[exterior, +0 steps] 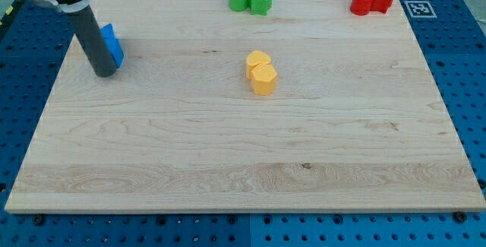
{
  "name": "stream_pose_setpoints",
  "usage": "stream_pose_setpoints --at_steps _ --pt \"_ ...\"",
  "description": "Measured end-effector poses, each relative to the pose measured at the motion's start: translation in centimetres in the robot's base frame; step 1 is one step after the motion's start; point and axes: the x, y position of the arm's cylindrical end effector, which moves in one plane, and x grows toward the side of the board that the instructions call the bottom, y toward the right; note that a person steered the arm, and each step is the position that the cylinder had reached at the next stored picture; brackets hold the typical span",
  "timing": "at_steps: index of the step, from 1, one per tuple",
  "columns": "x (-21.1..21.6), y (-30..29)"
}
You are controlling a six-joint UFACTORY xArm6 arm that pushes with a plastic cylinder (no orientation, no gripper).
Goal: Separate the blue triangle from the blue cube
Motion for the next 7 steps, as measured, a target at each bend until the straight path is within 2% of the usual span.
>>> stream_pose_setpoints --at_steps 2,3,5,7 --pt "0.4 -1.2" --pt "0.8 -5.0" --pt "-2.7 -6.2" --pt "-4.5 -5.1"
